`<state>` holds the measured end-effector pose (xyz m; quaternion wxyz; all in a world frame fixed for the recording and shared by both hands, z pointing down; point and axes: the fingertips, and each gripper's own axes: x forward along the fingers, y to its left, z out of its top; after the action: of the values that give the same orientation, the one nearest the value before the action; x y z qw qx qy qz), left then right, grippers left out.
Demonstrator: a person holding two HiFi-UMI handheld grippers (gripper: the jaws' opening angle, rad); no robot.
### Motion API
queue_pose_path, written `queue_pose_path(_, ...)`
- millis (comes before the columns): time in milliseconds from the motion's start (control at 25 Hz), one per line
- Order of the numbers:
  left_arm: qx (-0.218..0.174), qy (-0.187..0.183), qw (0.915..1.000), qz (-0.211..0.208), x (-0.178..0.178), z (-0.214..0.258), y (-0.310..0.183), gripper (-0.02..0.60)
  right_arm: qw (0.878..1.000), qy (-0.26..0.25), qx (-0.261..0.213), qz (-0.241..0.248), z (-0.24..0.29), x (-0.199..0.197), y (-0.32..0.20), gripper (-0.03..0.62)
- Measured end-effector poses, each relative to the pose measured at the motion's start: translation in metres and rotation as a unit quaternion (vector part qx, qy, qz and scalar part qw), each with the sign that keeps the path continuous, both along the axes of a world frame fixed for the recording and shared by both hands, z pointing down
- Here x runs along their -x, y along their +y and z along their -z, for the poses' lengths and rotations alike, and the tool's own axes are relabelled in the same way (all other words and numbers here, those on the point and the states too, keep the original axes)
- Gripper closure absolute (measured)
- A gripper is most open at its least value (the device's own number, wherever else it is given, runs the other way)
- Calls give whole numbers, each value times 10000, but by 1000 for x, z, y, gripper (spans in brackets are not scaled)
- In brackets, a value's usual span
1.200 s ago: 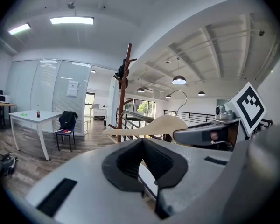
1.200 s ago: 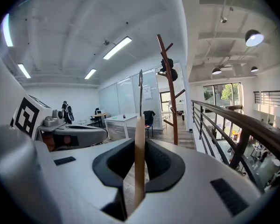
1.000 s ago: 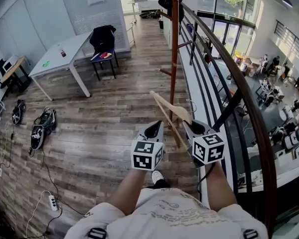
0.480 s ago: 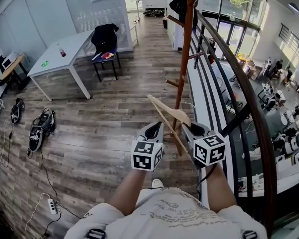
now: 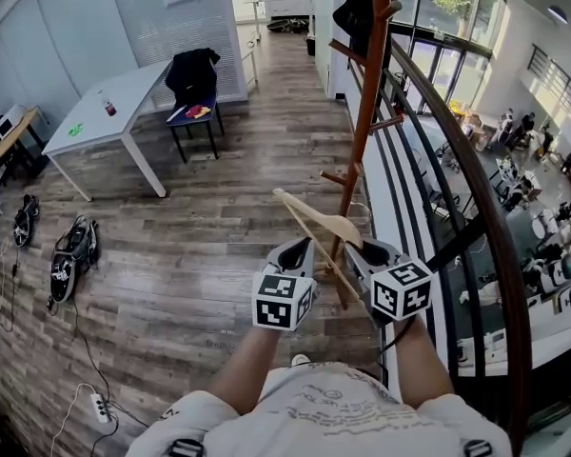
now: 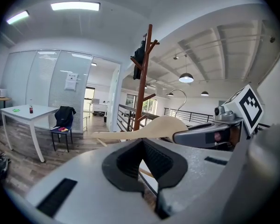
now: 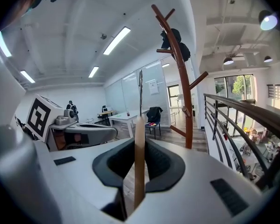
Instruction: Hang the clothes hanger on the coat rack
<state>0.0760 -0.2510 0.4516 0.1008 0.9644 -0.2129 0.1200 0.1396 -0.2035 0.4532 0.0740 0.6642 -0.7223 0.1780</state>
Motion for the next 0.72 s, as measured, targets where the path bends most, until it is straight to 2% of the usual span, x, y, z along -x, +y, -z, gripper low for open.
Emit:
queue_pose_path(400, 104, -90, 9999, -52, -17, -9, -13, 578, 9997, -16, 234, 32, -12, -18, -15, 542)
queue_pose_path(720, 99, -196, 9993, 303, -40, -11, -31, 578, 9989, 7, 254, 403, -16, -44, -33, 542)
